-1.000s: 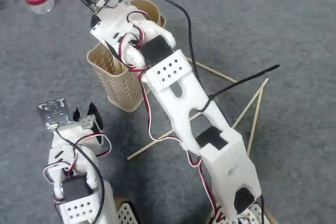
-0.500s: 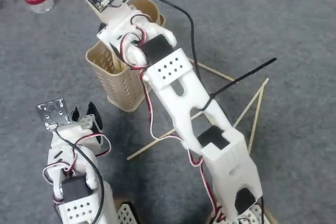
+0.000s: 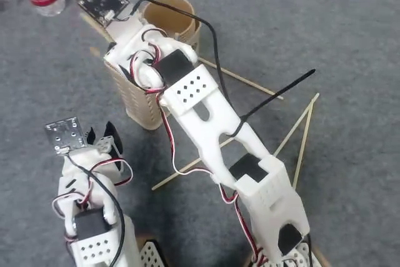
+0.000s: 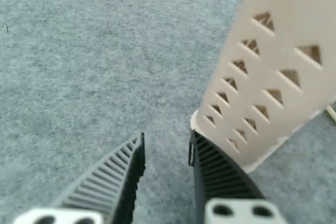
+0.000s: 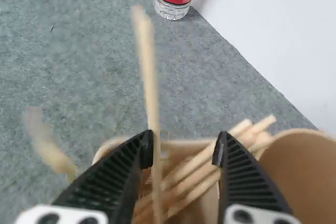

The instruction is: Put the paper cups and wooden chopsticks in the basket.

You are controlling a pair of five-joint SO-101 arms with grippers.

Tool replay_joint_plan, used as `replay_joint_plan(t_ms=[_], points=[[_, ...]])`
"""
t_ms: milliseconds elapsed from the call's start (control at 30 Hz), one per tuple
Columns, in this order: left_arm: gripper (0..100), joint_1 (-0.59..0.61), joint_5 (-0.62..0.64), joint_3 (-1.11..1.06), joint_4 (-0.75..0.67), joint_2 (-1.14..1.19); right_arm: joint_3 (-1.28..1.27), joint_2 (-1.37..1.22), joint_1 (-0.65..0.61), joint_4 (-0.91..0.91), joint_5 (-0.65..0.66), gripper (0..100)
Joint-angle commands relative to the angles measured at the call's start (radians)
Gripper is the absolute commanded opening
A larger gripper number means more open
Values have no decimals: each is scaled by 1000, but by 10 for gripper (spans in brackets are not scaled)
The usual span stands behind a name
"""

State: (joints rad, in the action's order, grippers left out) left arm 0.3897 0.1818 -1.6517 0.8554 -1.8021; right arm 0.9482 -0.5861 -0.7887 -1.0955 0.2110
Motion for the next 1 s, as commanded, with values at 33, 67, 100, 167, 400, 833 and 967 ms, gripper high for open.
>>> replay_joint_plan(t_ms=[33, 67, 100, 167, 400, 833, 967], points=[[130, -2, -8, 8, -23, -17, 160, 117, 50, -67, -3, 217], [130, -2, -8, 8, -23, -17, 204, 140, 71, -84, -3, 217], [130, -2, -8, 8, -23, -17, 245, 165, 97, -104, -3, 217], [130, -2, -8, 8, -23, -17, 316, 205, 162, -166, -5, 216], [129, -2, -8, 8, -21, -17, 379, 291, 532, -470, -8, 216], [129, -2, -9, 8, -21, -17, 9, 39, 866, -699, -23, 120], [127, -2, -9, 8, -21, -17, -158, -35, 869, -659, -77, 245]])
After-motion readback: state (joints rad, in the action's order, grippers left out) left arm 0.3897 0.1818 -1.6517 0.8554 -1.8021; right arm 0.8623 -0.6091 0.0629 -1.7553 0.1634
